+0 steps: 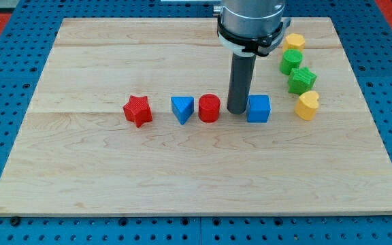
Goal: Push the red circle into the blue triangle
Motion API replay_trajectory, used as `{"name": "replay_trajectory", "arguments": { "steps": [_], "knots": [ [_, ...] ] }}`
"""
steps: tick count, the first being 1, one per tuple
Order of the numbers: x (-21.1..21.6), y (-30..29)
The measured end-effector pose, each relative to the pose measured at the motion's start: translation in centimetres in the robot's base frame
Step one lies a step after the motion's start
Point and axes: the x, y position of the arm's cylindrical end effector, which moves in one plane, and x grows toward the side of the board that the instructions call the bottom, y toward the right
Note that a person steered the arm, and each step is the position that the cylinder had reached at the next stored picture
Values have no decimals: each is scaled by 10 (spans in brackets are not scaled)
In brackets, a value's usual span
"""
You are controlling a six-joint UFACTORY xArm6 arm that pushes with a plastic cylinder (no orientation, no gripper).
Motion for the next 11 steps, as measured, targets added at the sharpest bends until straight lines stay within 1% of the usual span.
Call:
{"name": "replay_trajectory", "arguments": {
  "steps": [3, 4, 7, 8, 9, 11],
  "knots": [
    [13, -47],
    [25, -50],
    [67, -96],
    [68, -119],
    [60, -124],
    [34, -94]
  ]
}}
